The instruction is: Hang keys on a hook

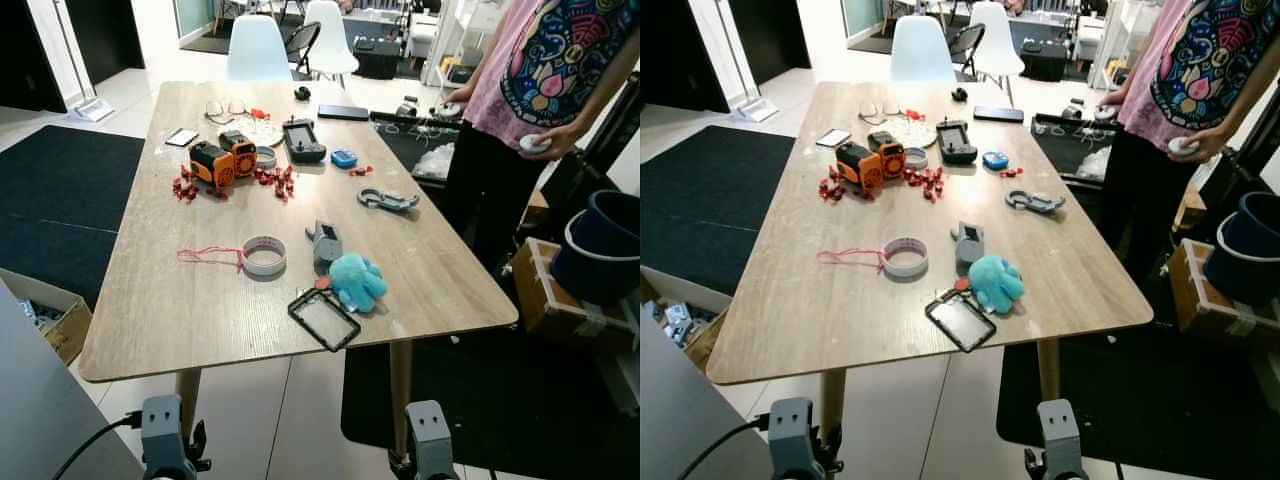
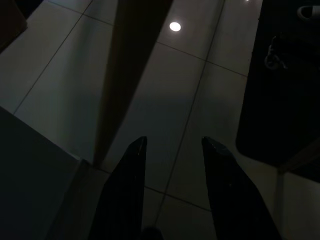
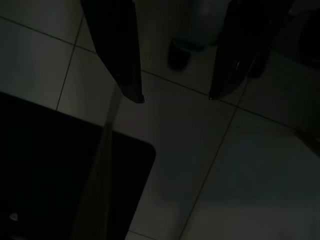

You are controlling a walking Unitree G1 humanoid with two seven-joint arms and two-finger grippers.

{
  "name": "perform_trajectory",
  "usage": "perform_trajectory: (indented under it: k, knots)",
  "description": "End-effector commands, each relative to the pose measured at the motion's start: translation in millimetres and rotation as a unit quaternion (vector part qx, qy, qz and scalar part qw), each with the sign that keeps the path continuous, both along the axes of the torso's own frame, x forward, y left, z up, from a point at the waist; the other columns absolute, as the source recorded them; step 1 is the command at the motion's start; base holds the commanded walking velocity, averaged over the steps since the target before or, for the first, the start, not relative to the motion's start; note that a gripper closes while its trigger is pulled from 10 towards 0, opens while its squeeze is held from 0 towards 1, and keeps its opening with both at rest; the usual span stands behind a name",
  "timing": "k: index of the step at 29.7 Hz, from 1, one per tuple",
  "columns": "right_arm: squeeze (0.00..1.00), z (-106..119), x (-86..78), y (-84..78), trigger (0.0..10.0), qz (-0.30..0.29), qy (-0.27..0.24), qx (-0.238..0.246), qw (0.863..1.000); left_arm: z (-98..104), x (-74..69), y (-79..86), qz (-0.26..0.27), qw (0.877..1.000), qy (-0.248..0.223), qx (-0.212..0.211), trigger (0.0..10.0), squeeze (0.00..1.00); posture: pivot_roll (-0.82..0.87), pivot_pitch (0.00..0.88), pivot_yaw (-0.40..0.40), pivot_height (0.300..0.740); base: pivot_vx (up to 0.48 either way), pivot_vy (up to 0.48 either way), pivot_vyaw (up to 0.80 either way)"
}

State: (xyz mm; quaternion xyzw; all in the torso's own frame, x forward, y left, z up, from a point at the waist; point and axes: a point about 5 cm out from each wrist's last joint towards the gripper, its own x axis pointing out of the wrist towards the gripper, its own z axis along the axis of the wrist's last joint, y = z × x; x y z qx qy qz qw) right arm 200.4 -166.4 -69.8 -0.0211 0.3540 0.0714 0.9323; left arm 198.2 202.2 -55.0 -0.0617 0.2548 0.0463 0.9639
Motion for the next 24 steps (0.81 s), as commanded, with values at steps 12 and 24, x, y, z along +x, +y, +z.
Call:
perform_trajectory:
  k: [12, 24]
  knots:
    - [0.0, -4, -7.7, -9.0, 10.0, -0.012, 0.019, -0.01, 1.0, 1, 1.1, -0.5, -0.007, 1.0, -0.003, 0.003, 10.0, 0.0, 0.06, 0.046, -0.031, 0.74, 0.0, 0.0, 0.0]
    - [0.0, -6, -15.3, -23.3, 10.0, -0.03, 0.025, -0.023, 0.999, 6, 6.4, -8.7, -0.064, 0.998, -0.026, 0.015, 10.0, 0.0, 0.05, 0.029, -0.035, 0.74, 0.0, 0.0, 0.0]
